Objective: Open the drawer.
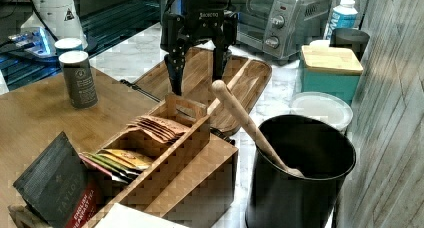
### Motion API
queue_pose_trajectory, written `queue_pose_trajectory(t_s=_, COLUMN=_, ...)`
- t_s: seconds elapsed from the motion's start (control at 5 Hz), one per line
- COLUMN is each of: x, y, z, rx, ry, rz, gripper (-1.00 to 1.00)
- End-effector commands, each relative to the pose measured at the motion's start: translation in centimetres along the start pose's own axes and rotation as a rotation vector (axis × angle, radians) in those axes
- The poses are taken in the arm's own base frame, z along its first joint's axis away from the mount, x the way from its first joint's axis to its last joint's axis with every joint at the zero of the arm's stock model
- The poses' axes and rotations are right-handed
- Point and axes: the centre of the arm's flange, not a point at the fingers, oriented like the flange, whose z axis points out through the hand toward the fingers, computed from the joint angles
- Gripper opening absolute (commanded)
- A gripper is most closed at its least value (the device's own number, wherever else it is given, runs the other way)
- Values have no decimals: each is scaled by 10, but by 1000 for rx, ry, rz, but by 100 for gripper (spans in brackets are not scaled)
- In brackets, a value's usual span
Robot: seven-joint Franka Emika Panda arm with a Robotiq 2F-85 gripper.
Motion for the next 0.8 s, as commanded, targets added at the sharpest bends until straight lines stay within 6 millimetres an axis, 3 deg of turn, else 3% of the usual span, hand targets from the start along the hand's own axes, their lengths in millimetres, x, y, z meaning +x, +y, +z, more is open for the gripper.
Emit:
queue_pose_trajectory(t_s=0.2, x=-11, y=-10, z=21, rx=23, ry=0, rz=116, gripper=100)
queue_pose_trajectory(t_s=0.4, x=-19, y=-14, z=32, rx=11, ry=-25, rz=135, gripper=100)
queue_pose_trajectory(t_s=0.8, x=-21, y=-2, z=53, rx=-20, ry=-56, rz=92, gripper=100)
